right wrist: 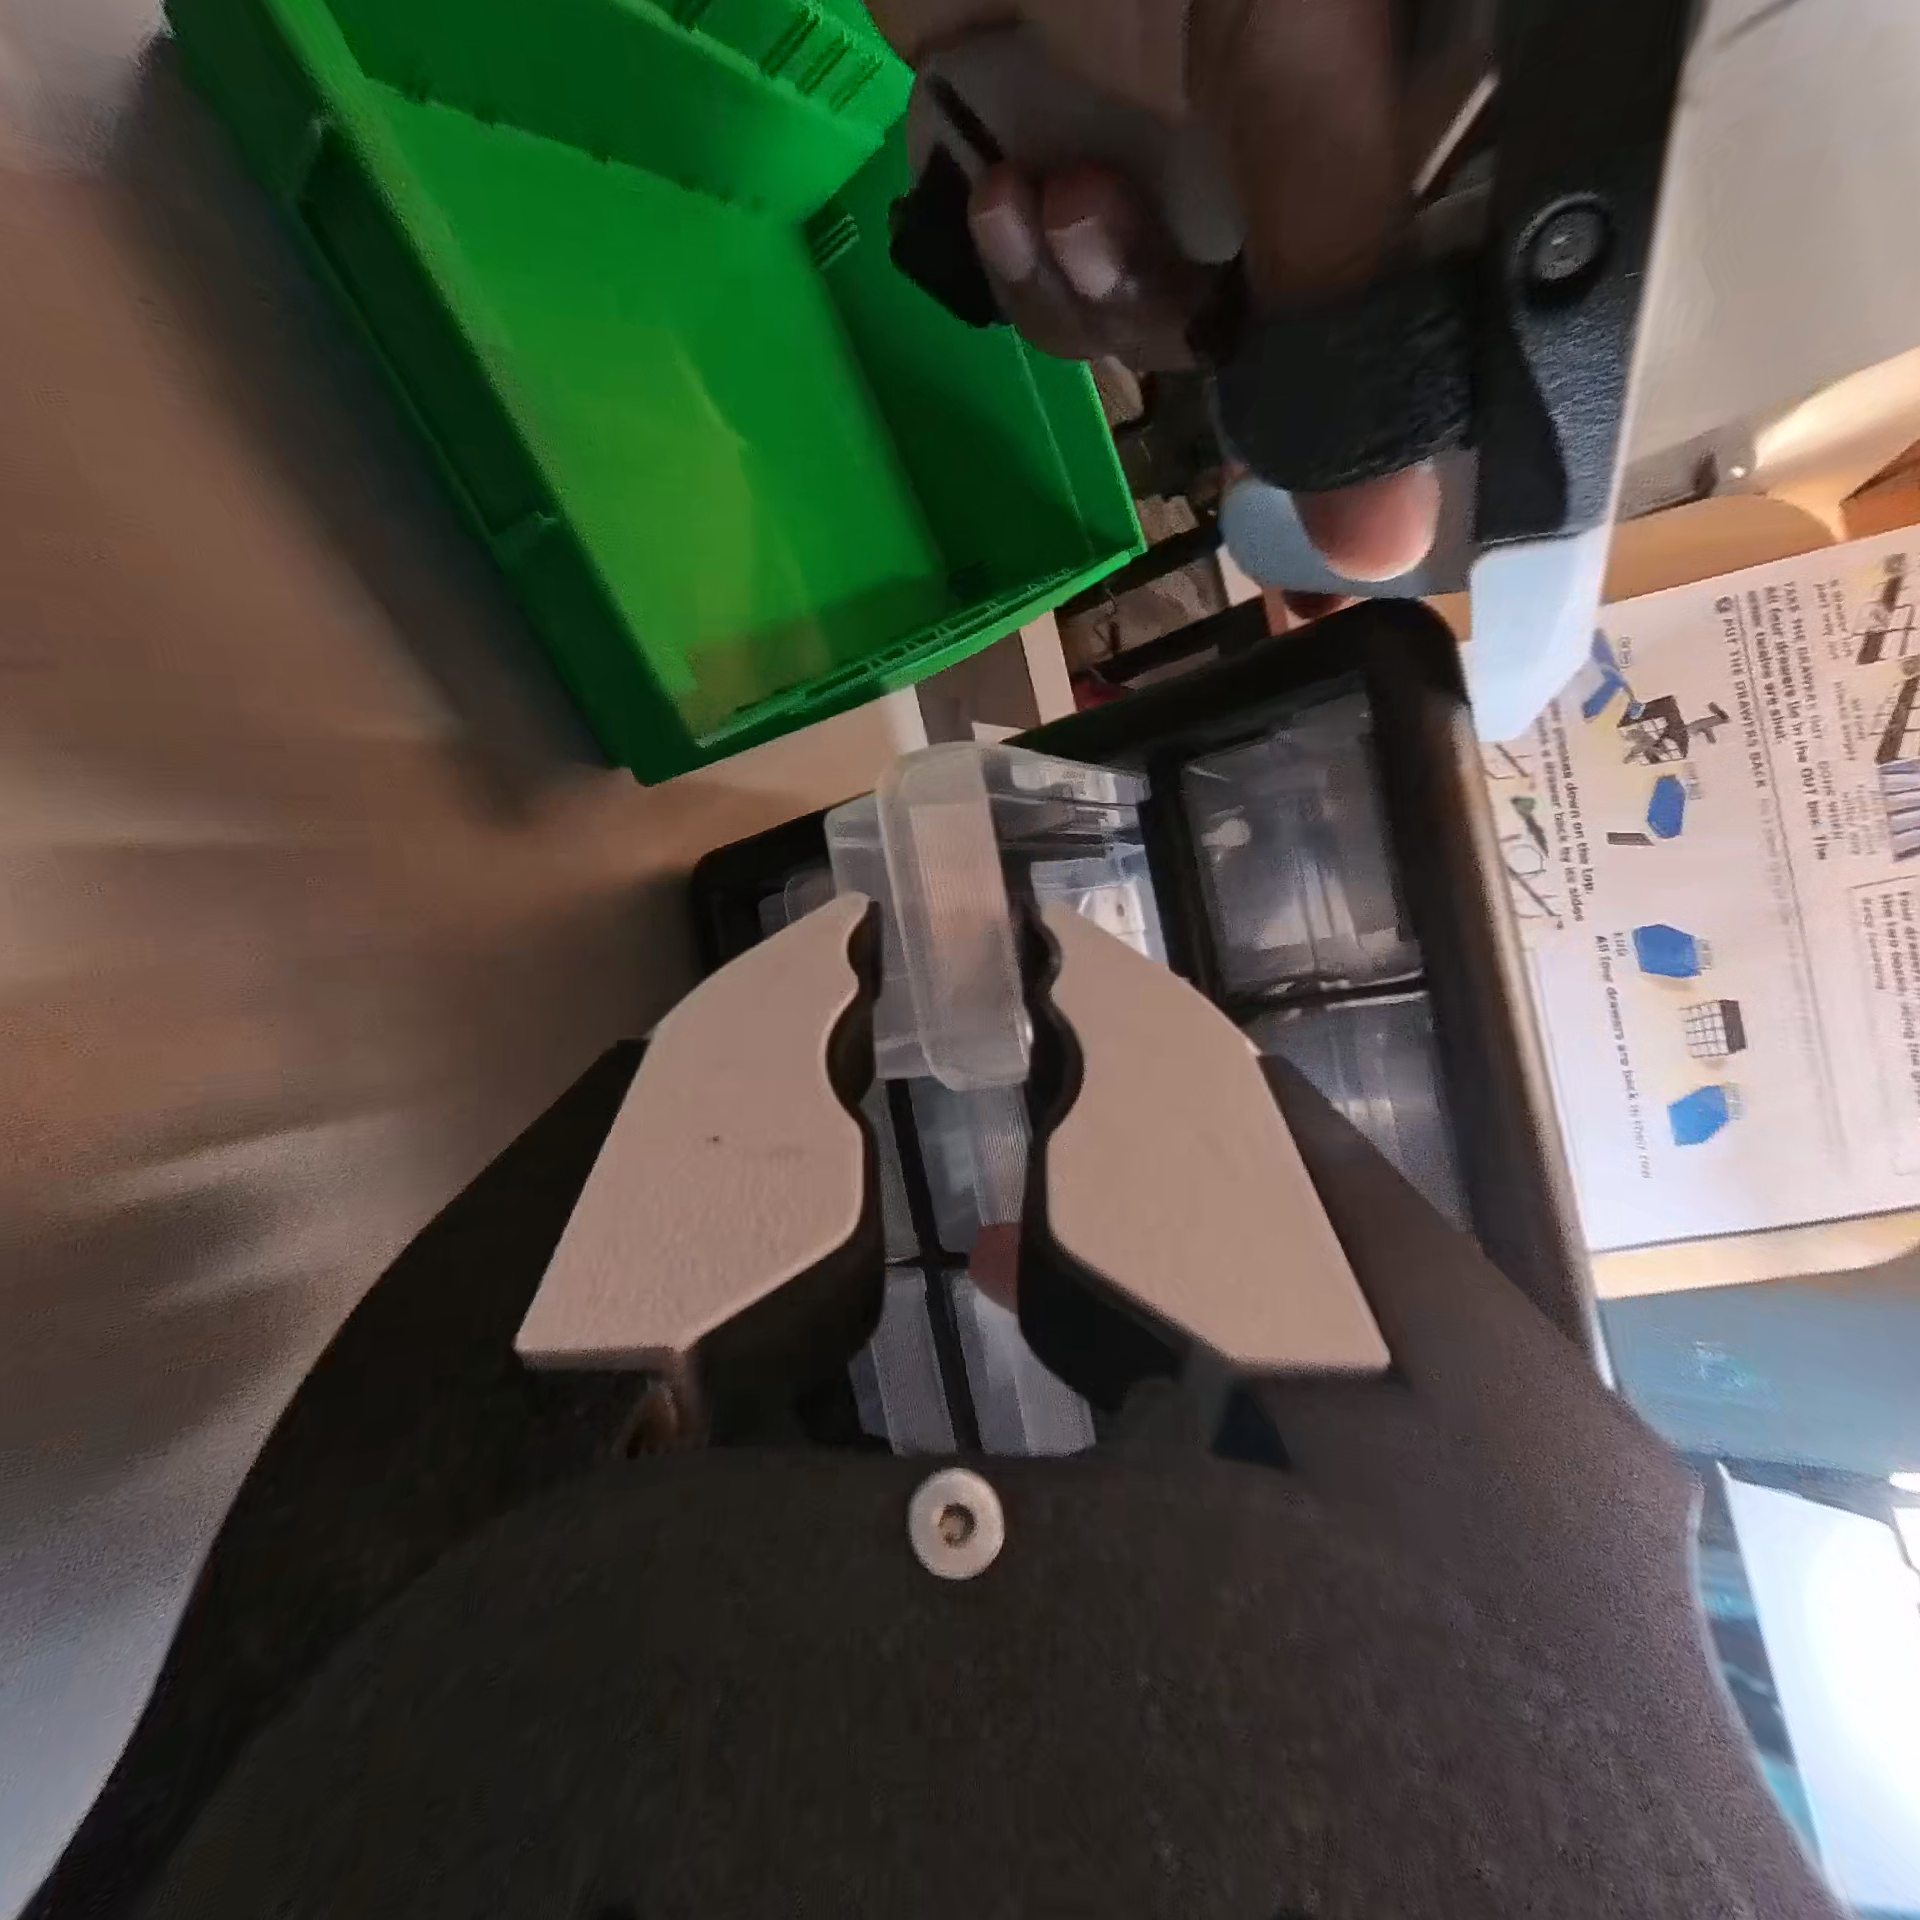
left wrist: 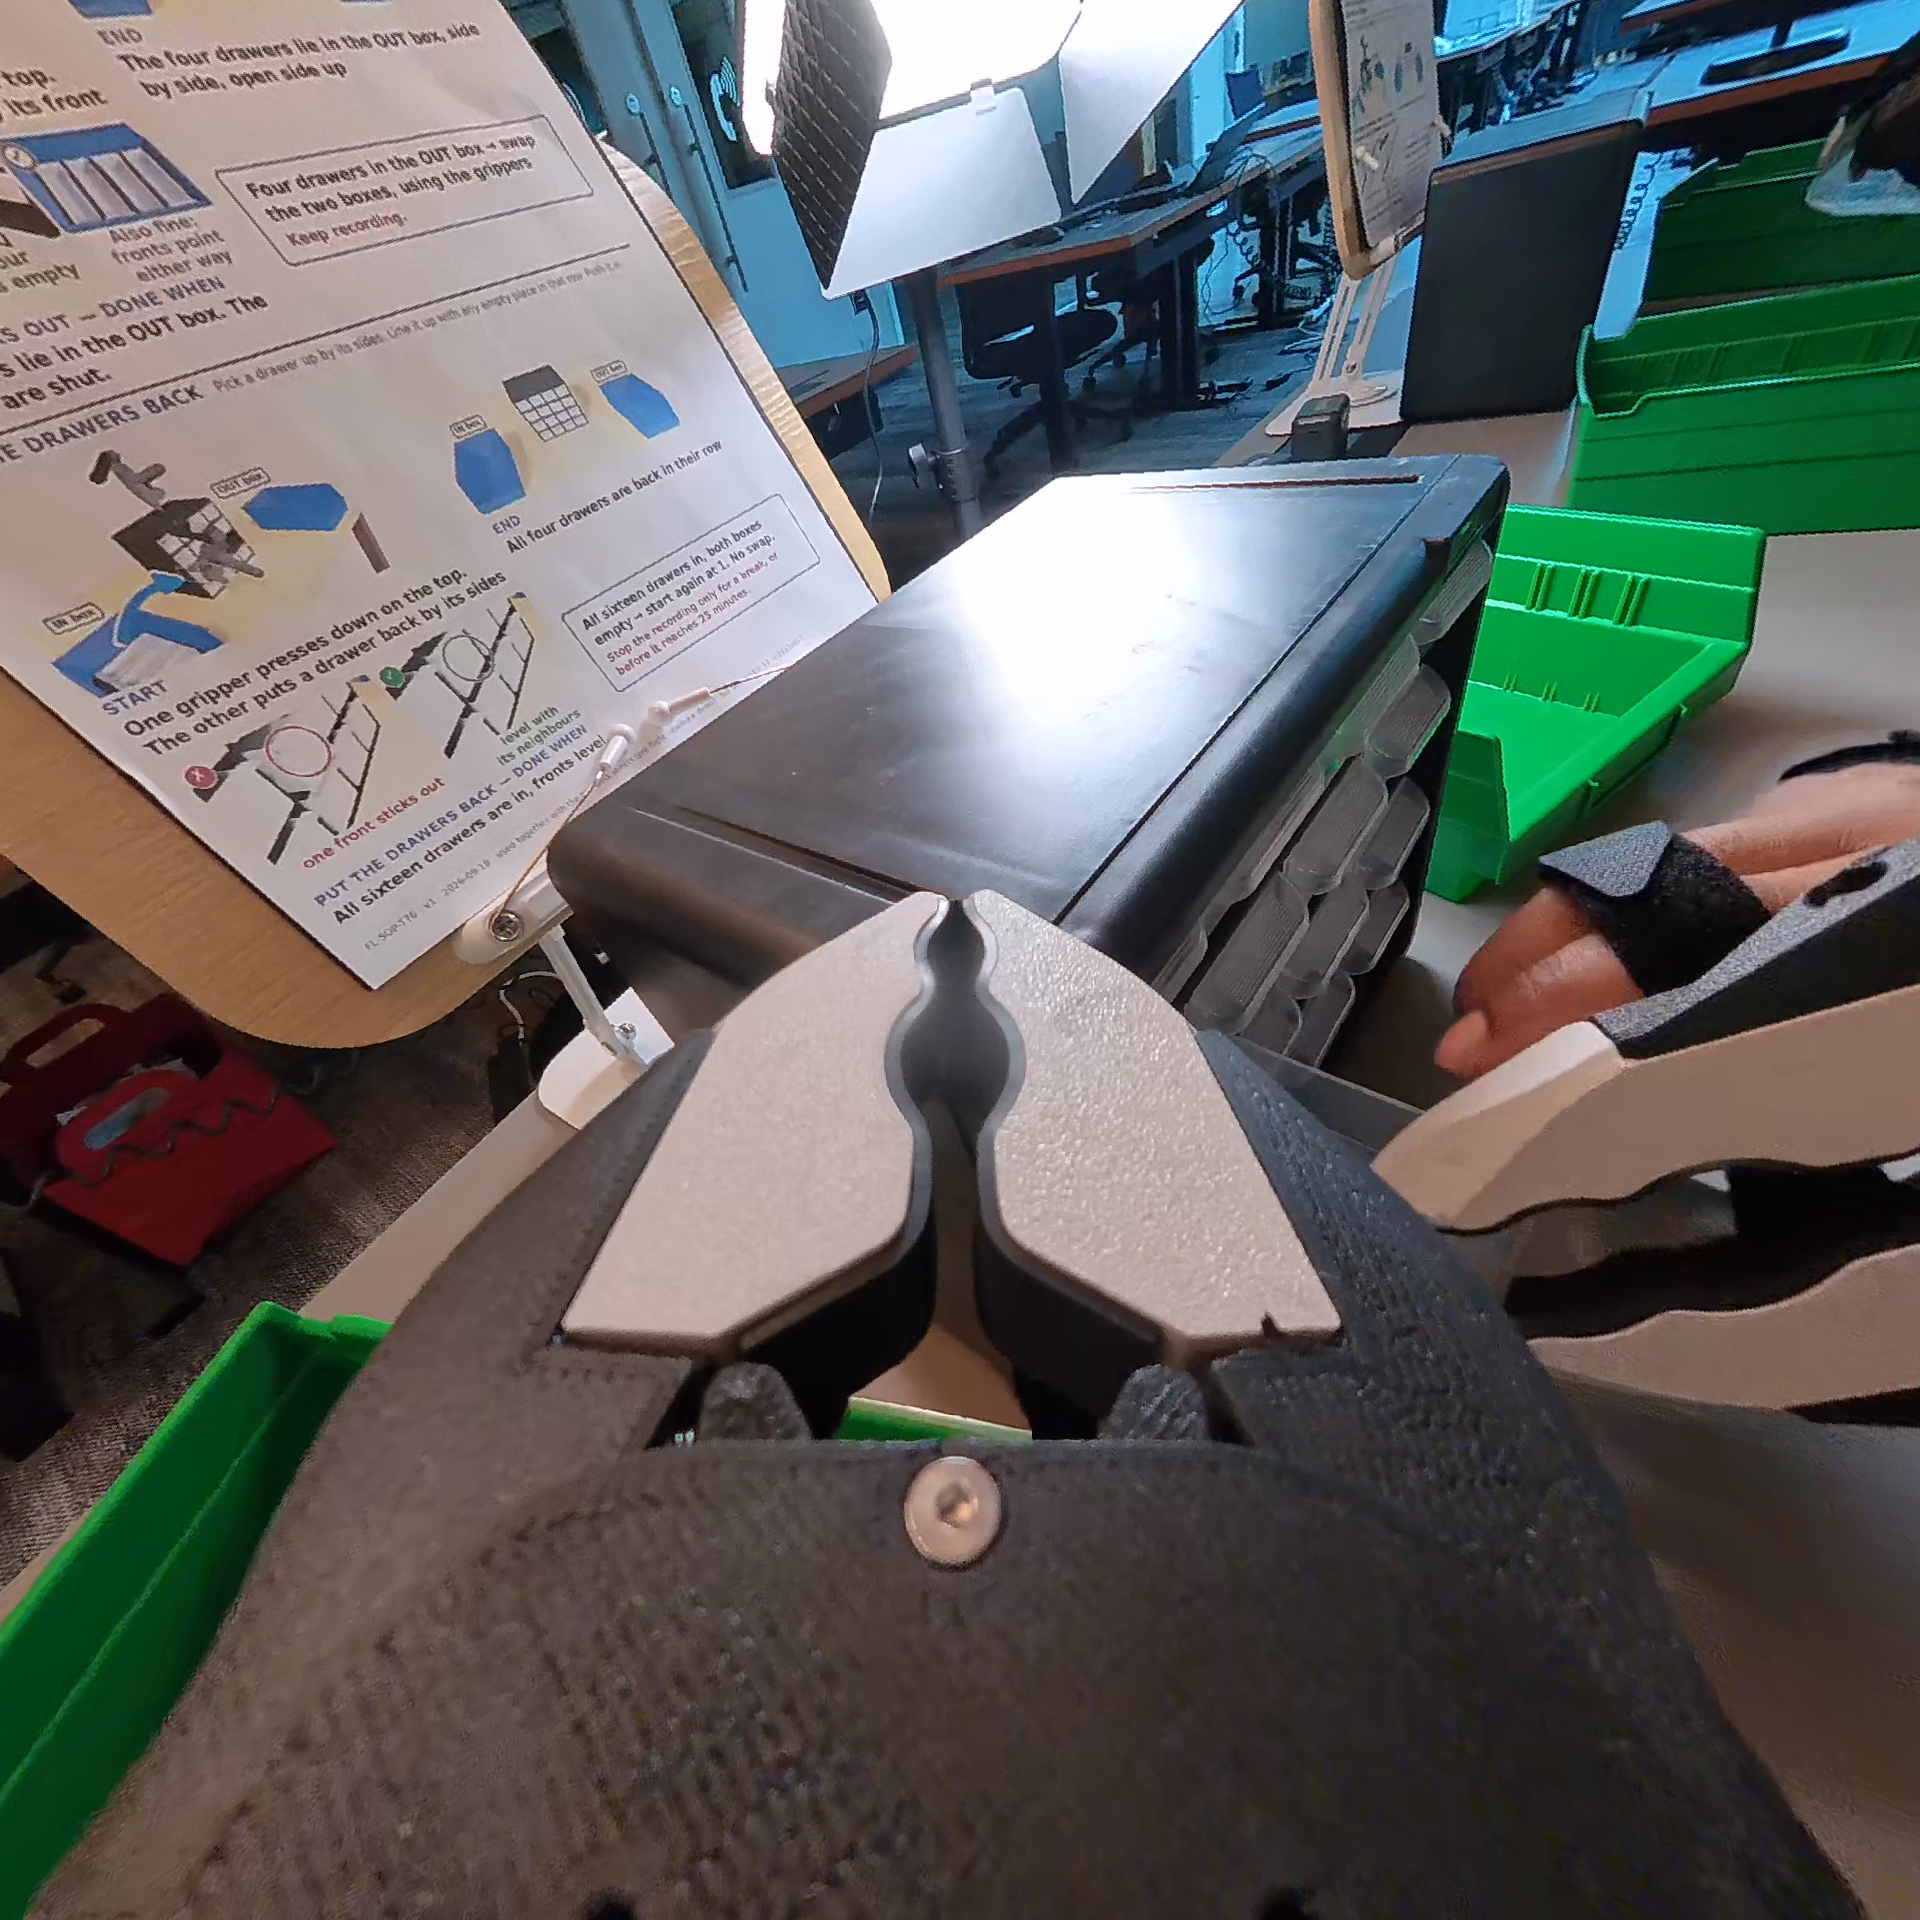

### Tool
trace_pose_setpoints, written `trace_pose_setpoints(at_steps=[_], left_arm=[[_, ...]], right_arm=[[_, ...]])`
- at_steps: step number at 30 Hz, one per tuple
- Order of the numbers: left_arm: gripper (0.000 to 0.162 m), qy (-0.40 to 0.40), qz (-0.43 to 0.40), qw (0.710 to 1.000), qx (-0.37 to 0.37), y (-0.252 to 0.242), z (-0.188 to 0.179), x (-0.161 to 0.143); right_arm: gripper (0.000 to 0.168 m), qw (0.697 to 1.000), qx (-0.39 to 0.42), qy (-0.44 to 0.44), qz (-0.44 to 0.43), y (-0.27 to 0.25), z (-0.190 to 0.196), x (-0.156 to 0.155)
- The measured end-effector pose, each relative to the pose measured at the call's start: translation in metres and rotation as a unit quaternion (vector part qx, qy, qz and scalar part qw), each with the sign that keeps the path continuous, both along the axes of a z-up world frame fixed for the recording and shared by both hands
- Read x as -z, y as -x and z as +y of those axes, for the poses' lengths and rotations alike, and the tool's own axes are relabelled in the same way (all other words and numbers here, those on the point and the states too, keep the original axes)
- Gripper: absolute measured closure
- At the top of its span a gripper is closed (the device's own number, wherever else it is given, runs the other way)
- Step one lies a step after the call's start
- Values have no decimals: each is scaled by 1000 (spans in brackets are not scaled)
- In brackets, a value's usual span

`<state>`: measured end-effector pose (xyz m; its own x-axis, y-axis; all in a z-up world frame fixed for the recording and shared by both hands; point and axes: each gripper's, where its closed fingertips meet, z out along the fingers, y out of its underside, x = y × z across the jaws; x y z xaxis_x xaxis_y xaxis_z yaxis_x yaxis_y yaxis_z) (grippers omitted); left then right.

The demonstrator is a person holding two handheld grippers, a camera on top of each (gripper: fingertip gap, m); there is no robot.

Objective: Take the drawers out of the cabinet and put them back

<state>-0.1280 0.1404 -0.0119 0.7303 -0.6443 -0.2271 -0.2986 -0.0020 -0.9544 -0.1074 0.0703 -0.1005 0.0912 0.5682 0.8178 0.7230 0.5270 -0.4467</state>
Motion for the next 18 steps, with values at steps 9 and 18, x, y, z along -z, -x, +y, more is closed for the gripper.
trace_pose_setpoints(at_steps=[9,18], left_arm=[[161,10,-19,1000,8,-1,0,0],[162,5,-15,1000,4,-1,1,0]], right_arm=[[149,991,-68,97,-60,-9,-37,3],[149,971,-139,188,-55,-28,-83,-3]])
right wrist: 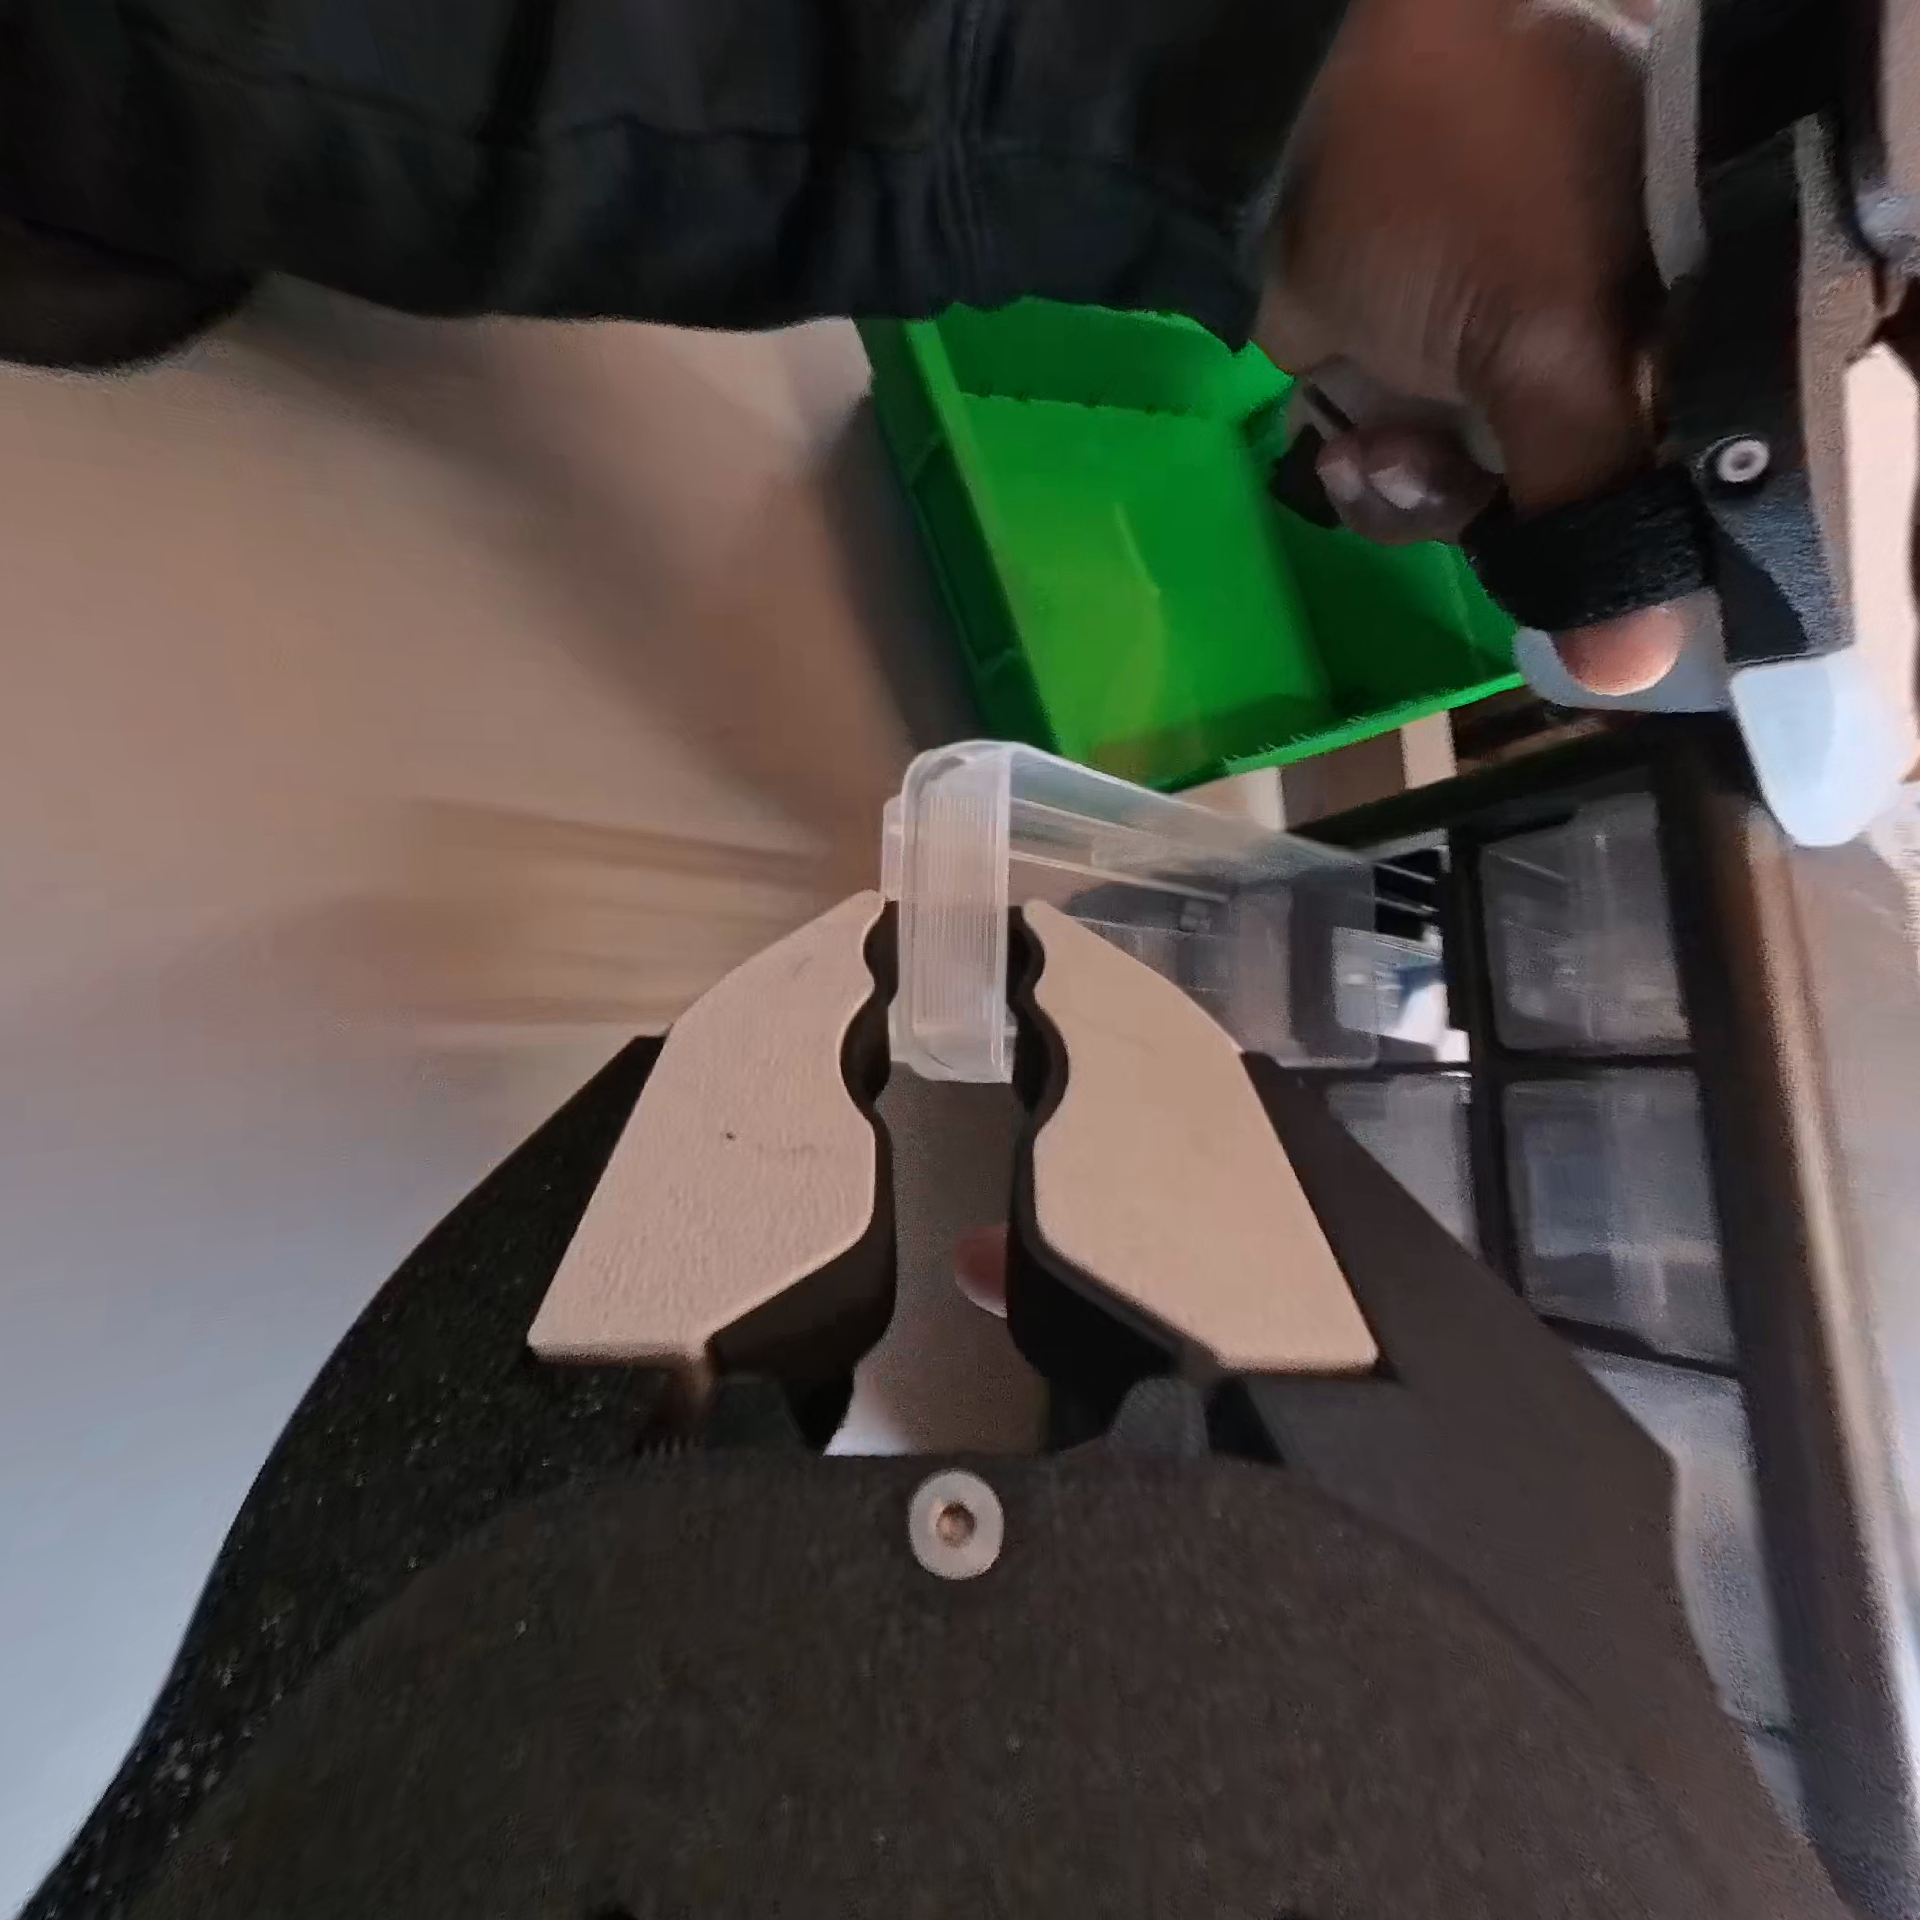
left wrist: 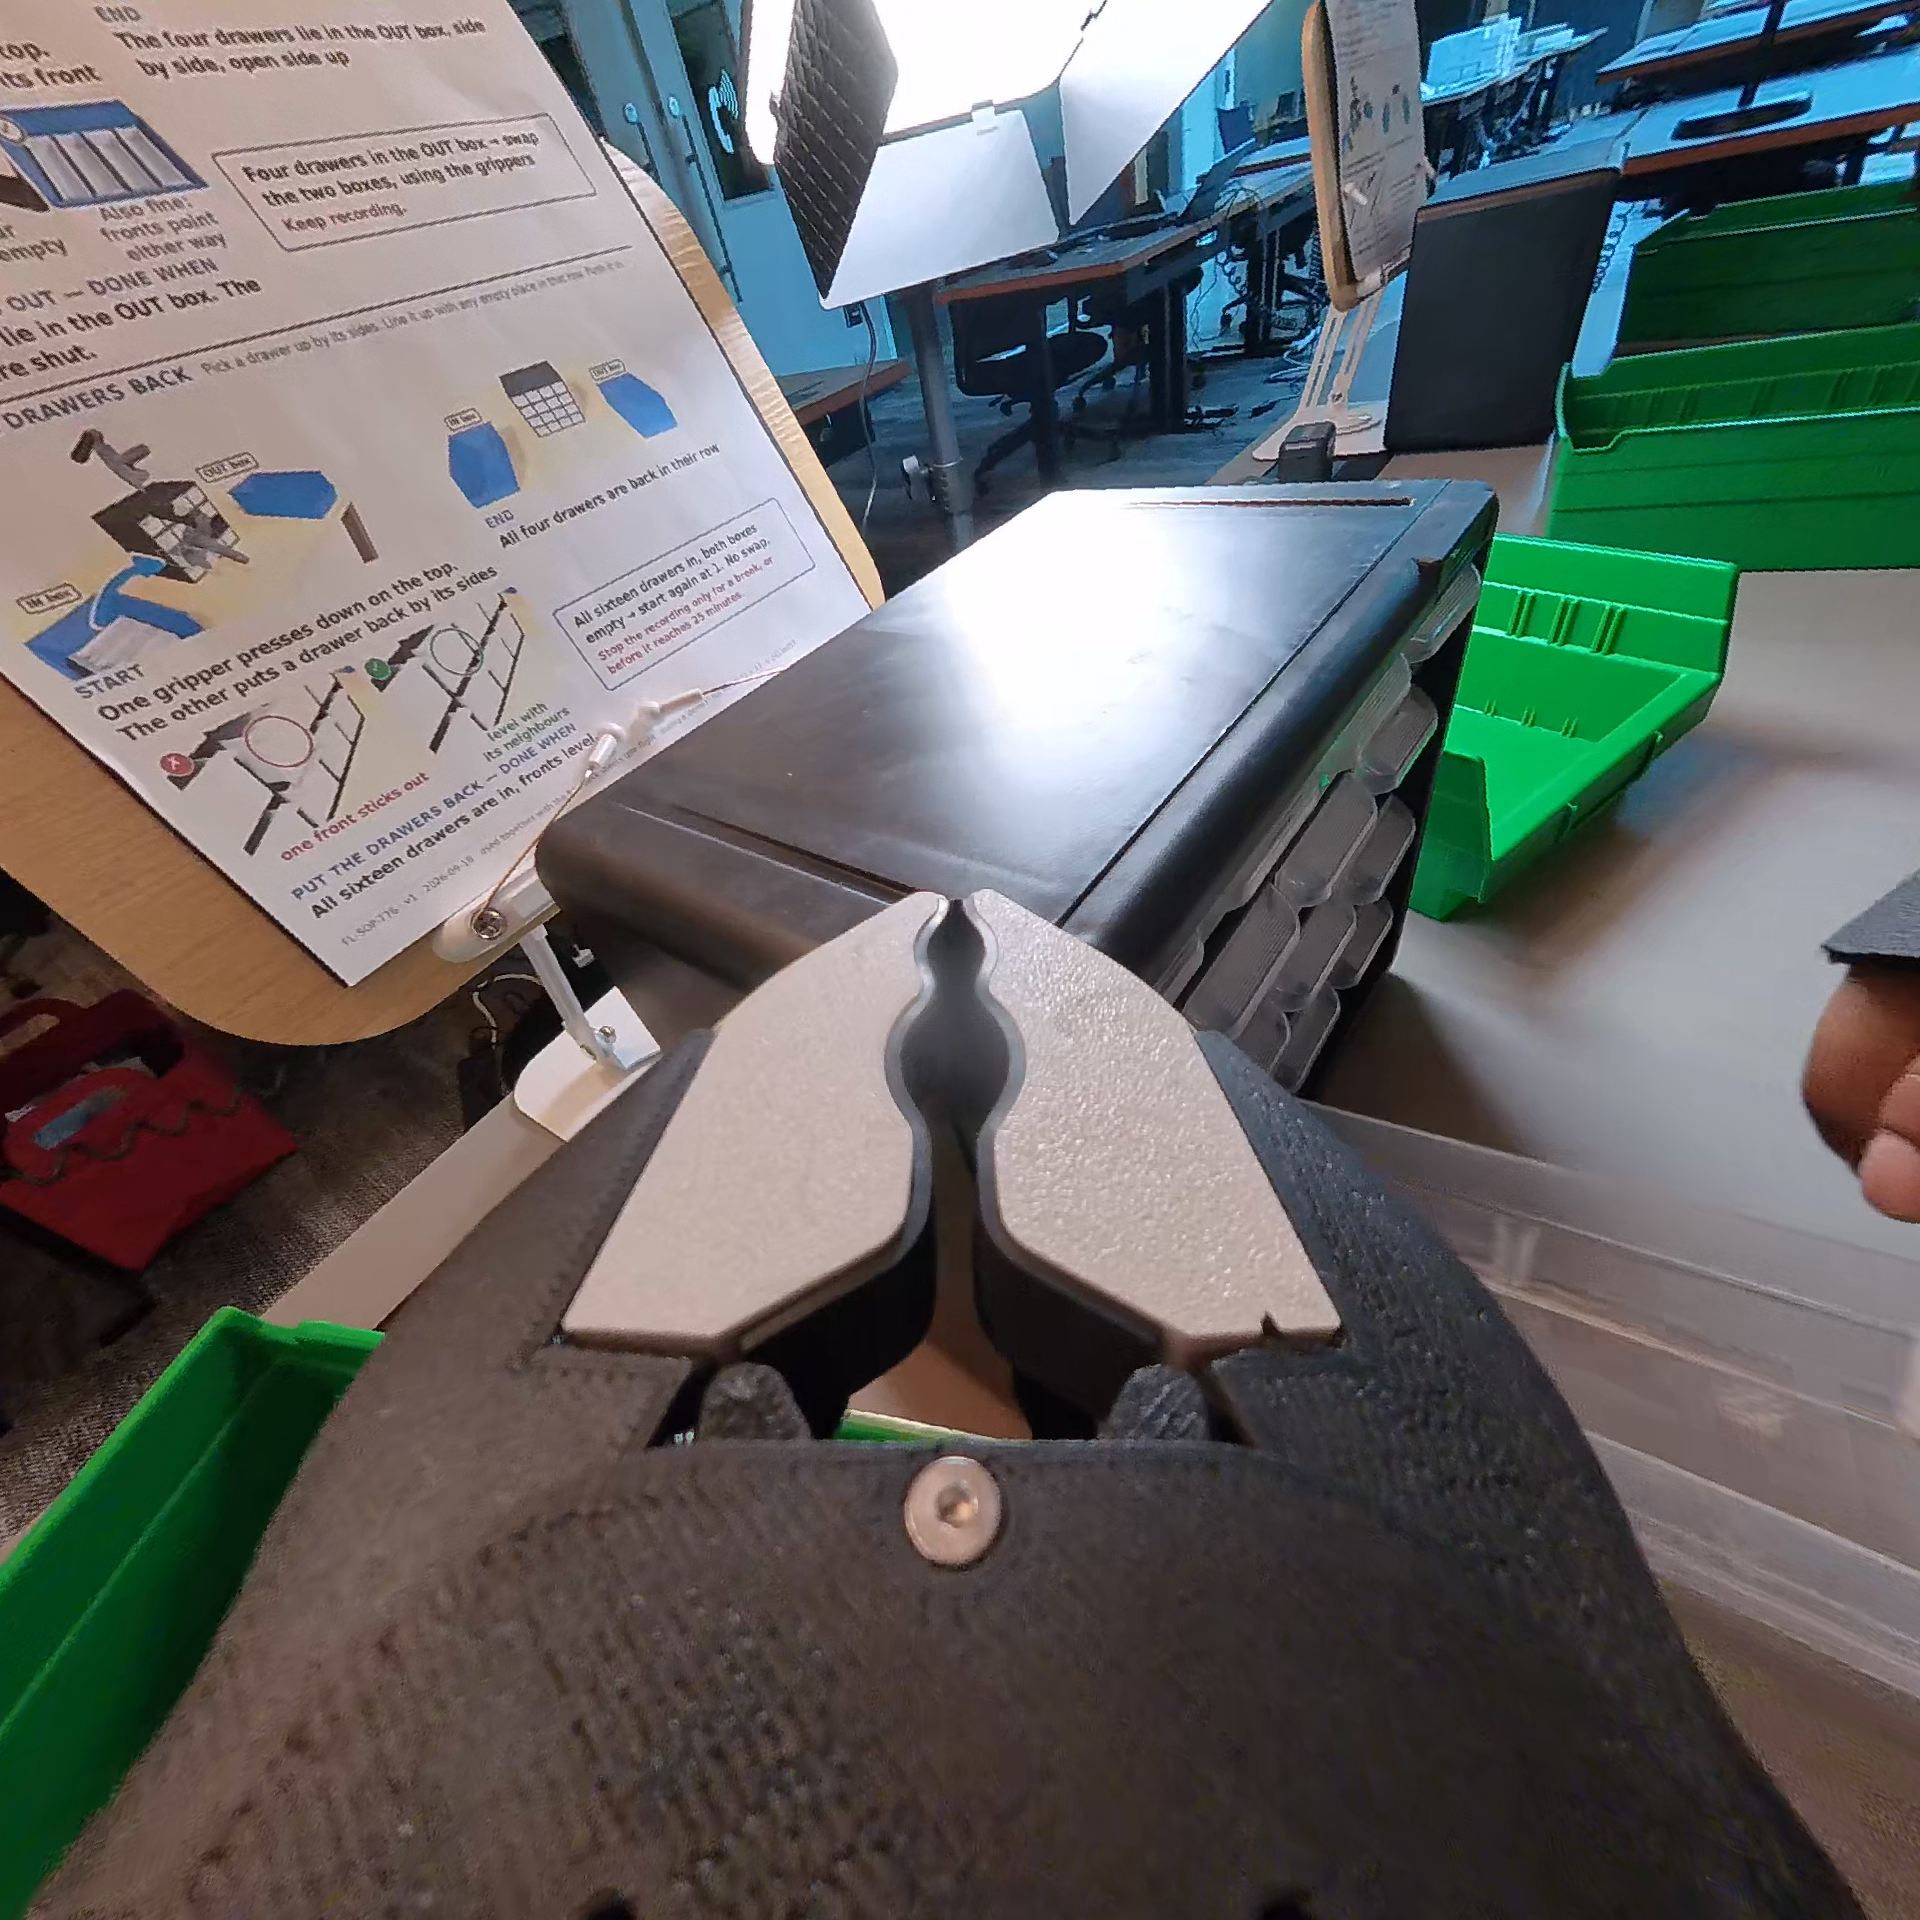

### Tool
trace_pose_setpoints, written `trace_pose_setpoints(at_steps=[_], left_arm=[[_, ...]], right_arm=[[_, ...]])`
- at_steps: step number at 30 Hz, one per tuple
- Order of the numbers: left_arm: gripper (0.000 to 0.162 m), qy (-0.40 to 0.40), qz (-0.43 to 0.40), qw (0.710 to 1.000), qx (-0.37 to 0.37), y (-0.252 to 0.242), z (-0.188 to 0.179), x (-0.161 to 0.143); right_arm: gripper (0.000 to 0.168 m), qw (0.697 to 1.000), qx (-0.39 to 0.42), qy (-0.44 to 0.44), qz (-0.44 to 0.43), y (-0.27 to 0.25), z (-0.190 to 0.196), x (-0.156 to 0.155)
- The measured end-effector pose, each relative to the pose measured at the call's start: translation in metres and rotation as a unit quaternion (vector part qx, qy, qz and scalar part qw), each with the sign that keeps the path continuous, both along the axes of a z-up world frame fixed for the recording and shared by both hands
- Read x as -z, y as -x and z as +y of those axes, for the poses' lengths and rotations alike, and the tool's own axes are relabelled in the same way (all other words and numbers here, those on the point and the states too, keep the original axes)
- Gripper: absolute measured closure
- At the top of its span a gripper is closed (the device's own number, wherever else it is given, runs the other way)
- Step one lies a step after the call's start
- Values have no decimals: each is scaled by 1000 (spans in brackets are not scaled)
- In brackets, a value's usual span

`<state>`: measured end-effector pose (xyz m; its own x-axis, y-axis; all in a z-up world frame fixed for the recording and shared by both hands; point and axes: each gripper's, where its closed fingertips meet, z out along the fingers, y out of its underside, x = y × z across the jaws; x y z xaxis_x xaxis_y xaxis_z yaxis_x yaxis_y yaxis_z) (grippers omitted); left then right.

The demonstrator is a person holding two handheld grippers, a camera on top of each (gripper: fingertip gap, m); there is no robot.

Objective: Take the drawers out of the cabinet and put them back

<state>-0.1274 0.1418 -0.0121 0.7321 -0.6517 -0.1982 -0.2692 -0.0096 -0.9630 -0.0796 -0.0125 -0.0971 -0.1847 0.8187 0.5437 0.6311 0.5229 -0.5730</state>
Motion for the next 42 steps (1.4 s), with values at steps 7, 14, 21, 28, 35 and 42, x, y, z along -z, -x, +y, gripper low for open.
trace_pose_setpoints(at_steps=[7,14,21,28,35,42], left_arm=[[162,-2,1,1000,-2,0,0,0],[162,-7,14,1000,-6,1,-1,0],[162,-5,9,1000,-1,2,-1,0],[162,-7,8,1000,-5,2,0,0],[162,-8,8,1000,-4,2,-1,0],[162,-7,1,1000,1,1,-1,0]], right_arm=[[149,991,-47,122,37,-11,-32,-31],[149,978,-37,192,65,-57,-52,-31],[149,979,99,159,77,-154,-39,-28],[150,966,250,40,46,-244,26,-59],[149,903,427,25,39,-286,174,-42],[149,811,575,80,72,-287,312,9]])
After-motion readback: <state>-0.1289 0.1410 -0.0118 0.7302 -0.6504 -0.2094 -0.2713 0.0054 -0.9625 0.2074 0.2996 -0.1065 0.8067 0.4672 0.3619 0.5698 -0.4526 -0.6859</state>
